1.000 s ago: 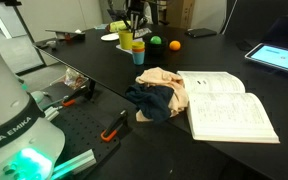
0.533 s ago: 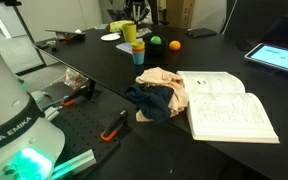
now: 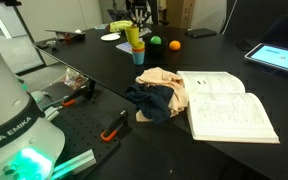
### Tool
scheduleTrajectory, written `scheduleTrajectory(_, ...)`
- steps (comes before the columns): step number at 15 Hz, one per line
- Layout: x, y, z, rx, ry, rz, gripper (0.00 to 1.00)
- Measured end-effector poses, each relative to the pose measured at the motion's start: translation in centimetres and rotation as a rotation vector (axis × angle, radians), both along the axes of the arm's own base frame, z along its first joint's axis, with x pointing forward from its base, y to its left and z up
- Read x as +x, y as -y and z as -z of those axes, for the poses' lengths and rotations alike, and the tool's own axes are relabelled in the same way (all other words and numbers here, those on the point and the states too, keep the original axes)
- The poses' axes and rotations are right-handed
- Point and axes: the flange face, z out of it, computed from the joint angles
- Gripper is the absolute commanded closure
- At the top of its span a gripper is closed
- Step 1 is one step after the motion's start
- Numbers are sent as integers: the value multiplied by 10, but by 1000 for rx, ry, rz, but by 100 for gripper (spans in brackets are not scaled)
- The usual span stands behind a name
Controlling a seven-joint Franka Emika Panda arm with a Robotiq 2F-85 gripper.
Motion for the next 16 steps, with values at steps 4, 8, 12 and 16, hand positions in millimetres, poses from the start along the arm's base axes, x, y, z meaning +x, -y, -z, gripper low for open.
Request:
scheduleTrajectory(4,11,-12,6,13,9,-18,94)
scheduleTrajectory(8,21,-18,11,2,24,-34,94)
scheduleTrajectory(12,31,-8,12,-31,46,-38,94)
scheduleTrajectory(16,37,9,13,-59,53,-23,94)
